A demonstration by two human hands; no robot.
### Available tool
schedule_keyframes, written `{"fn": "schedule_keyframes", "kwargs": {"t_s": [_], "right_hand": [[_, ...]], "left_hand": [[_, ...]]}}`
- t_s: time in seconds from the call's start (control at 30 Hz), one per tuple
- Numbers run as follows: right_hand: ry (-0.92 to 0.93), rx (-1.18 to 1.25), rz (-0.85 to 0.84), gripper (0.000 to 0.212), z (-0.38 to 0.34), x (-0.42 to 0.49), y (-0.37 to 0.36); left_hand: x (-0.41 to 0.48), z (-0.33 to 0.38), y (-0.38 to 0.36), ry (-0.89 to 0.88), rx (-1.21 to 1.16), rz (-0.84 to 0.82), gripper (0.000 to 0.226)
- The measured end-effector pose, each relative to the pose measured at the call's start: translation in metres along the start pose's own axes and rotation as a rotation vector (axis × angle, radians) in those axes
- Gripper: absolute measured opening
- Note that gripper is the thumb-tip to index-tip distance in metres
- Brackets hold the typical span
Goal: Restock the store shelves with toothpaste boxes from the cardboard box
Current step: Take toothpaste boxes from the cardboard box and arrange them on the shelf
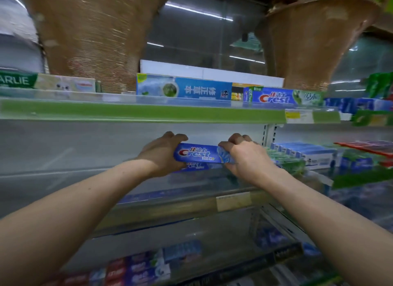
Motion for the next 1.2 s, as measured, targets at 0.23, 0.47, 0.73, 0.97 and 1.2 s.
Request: {"fn": "schedule_keyframes", "kwargs": {"t_s": [0.23, 0.47, 0.73, 0.97, 1.2], "right_hand": [[-0.052, 0.465, -0.054, 0.076, 0.043, 0.015, -0.026], [-0.095, 0.858, -0.138, 0.055, 0.063, 0.024, -0.057], [-0.090, 0.760, -0.282, 0.054, 0.062, 0.035, -0.077], [0.046, 0.514, -0.328, 0.051, 0.039, 0.050, -0.078], [0.092, 0.419, -0.260, 0.034, 0.043, 0.053, -0.083]], "left_hand": [[-0.003, -0.010, -0.004, 0.075, -0.155, 0.081, 0.044], [-0.007, -0.028, -0.013, 0.122, -0.133, 0.158, 0.054], [0.000, -0.024, -0.034, 0.133, -0.048, 0.096, 0.052], [0.004, -0.007, -0.058, 0.176, -0.117, -0.077, 0.064], [0.019, -0.019, -0.056, 0.216, -0.084, -0.105, 0.040]]}}
Point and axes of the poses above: each hand's wrist, its own x-axis towards the middle knuckle, its own y-axis out of the back of the hand, z = x × y, the point moved 5 cm from there along x, towards the middle knuckle, and after that the axes turned 11 degrees about y, right-handed, at the moved point
